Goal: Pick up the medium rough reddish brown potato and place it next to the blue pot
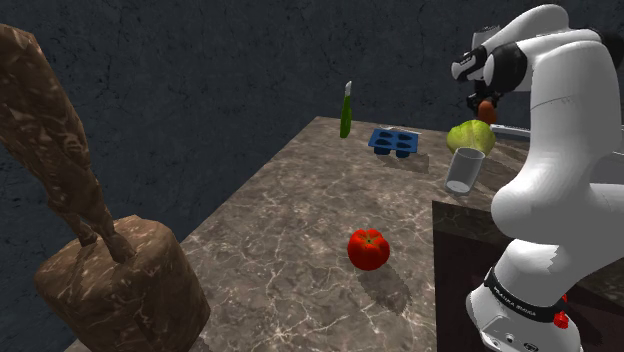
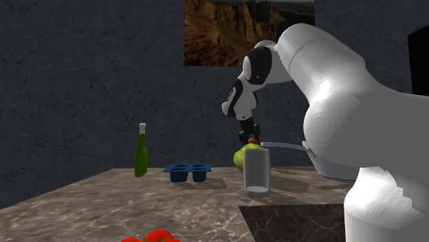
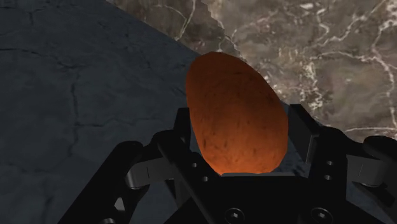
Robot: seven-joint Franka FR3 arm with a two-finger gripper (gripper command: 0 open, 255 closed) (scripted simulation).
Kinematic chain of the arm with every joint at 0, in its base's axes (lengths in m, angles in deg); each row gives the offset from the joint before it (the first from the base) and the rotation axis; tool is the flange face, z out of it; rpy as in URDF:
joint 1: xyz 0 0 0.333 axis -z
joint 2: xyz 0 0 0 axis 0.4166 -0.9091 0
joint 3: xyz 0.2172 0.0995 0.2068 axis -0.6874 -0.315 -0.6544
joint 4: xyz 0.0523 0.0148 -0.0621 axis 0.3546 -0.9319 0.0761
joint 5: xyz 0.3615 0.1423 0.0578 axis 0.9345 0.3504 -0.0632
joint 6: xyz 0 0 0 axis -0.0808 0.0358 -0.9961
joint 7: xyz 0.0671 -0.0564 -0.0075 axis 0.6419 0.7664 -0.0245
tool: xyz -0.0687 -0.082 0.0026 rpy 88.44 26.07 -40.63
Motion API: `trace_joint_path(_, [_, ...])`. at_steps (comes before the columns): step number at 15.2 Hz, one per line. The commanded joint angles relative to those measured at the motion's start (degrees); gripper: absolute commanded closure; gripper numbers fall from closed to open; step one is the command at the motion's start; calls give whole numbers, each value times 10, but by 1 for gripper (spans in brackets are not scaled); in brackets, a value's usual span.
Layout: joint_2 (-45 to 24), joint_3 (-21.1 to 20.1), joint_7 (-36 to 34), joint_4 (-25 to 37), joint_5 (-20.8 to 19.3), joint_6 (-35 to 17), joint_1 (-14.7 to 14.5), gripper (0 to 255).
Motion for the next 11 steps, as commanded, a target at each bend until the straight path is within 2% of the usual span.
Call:
trace_joint_path(1, [-2, 0, -4, -11, -1, -12, -1, 255])
trace_joint_path(11, [-25, 1, -23, -50, -6, -72, -2, 255])
